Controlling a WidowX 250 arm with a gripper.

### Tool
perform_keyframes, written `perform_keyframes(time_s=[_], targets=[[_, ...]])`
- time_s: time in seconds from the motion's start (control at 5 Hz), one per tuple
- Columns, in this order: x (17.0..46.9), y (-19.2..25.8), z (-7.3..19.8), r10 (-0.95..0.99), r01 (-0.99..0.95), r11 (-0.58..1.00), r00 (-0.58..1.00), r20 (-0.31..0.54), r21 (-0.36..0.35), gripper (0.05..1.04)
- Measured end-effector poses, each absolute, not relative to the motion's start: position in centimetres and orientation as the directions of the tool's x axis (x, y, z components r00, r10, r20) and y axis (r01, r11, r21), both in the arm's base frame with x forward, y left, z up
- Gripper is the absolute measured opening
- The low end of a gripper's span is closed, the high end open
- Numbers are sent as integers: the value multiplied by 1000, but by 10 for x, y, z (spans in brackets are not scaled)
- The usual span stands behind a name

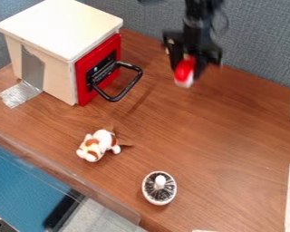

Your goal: Put the red object on top of the drawer

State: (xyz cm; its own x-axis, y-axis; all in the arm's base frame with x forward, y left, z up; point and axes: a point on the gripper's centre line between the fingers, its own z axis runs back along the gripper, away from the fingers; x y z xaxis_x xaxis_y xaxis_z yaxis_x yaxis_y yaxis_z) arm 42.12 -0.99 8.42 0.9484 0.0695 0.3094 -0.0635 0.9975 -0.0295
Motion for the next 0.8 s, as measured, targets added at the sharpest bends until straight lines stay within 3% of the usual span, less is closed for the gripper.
perform_keyframes(time_s=[0.2, 0.4, 0.8], targets=[[403, 22, 109, 90, -81, 996, 948, 304, -42, 564], [383, 50, 125, 92, -94, 996, 952, 291, -9, 564], [350, 124, 134, 162, -184, 981, 950, 267, 58, 564]])
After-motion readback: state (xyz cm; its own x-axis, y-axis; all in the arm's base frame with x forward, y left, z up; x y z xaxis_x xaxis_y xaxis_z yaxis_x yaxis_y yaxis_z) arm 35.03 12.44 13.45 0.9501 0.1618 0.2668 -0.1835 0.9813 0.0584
